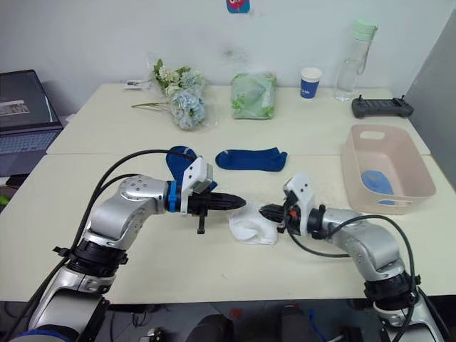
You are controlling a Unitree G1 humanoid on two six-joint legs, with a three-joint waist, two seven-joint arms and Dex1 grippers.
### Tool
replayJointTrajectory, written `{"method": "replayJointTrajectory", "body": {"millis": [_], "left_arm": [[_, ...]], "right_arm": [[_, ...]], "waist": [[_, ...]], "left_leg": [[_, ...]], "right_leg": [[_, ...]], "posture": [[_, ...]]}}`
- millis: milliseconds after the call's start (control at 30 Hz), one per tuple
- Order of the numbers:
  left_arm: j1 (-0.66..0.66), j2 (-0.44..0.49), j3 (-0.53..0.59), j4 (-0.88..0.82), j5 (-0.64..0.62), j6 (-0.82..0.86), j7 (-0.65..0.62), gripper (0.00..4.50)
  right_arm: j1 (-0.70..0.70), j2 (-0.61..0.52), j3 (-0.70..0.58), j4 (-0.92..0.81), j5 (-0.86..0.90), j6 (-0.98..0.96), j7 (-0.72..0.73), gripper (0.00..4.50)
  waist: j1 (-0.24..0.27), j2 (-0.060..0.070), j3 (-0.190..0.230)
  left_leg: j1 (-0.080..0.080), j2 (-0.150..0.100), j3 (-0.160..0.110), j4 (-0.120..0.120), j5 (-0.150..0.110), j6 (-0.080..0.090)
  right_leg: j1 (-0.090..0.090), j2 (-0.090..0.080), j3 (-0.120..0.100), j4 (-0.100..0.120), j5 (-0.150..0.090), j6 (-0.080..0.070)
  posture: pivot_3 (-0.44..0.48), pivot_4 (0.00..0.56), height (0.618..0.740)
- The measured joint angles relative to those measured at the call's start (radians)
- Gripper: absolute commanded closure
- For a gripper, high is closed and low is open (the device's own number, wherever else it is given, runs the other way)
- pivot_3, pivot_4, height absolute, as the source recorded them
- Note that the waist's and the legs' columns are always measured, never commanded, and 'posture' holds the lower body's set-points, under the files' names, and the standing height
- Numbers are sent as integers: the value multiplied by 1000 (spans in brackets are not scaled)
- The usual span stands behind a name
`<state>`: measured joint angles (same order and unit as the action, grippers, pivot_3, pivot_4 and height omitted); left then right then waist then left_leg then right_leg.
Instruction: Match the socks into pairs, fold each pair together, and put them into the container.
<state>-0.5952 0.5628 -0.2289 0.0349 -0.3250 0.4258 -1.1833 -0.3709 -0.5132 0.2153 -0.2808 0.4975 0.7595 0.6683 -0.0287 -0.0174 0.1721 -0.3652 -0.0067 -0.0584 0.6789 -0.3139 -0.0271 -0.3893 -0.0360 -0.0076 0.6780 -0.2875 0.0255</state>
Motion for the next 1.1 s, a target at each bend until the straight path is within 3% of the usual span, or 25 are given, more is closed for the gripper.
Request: {"method": "replayJointTrajectory", "body": {"millis": [300, 500, 800, 900, 1100], "left_arm": [[-19, -49, -52, 88, 81, -92, -8, 4500], [6, -34, -96, 82, 117, -99, -28, 4500], [65, -10, -123, 90, 213, -205, -22, 4500], [72, -11, -123, 95, 227, -240, -10, 4500], [71, -17, -121, 122, 236, -288, -5, 4500]], "right_arm": [[7, -23, 102, 20, -80, -73, 130, 4476], [7, -20, 143, 23, -102, -71, 161, 4476], [7, -48, -2, -8, -24, 60, 149, 4476], [7, -61, -74, -9, -1, 152, 95, 3865], [7, 13, -200, 4, 75, 398, -38, 1748]], "waist": [[0, 0, 0], [0, 0, 0], [3, 0, 0], [3, 0, 0], [3, 0, 0]], "left_leg": [[0, 0, 0, 0, 0, 0], [0, 0, -1, 0, 0, 0], [0, 0, -1, 0, 0, 0], [0, 0, -1, 0, 0, 0], [0, 0, -1, 0, 0, 0]], "right_leg": [[0, -1, 0, 0, 0, 0], [0, -1, 0, 0, 0, 0], [0, -2, 0, 0, 0, 0], [1, -2, 1, 0, 0, 0], [1, -2, 1, 0, 0, 0]], "posture": [[0, 150, 740], [0, 150, 740], [0, 150, 740], [0, 150, 740], [0, 150, 740]]}}
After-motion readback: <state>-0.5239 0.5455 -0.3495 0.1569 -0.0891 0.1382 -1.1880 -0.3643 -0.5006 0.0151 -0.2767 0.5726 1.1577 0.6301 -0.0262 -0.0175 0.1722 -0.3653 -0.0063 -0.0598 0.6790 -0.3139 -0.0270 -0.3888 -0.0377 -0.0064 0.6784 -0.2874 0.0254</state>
